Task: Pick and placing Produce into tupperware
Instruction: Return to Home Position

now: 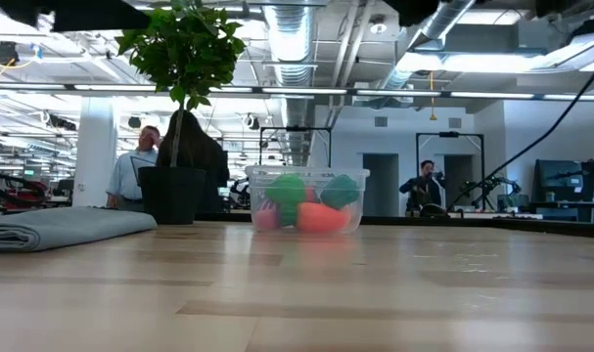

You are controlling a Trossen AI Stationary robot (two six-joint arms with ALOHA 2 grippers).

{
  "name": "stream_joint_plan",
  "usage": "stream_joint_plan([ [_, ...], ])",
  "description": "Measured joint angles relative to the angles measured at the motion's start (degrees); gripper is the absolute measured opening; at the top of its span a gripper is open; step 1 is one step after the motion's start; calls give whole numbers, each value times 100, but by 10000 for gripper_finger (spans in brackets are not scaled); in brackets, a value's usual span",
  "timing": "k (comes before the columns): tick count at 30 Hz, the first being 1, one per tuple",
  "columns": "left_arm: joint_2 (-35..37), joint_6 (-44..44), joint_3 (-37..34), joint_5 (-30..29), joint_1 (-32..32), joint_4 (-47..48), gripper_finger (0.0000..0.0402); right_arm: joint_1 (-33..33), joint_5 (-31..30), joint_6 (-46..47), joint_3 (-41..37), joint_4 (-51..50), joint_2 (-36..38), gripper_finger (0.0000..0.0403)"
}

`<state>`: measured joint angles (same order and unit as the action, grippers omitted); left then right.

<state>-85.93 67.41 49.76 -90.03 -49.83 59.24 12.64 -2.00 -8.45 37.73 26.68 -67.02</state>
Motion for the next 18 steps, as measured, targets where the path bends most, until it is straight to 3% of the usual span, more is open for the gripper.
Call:
stream_joint_plan([
  [4,99,8,0,-26,327,-66,320,-104,1,0,-199,9,28,324],
  [9,77,-222,-2,-186,715,-982,320,-205,-6,-42,-277,63,26,324],
  [18,55,-2847,-2,-85,950,-3866,320,-267,2,-365,-279,83,257,324],
])
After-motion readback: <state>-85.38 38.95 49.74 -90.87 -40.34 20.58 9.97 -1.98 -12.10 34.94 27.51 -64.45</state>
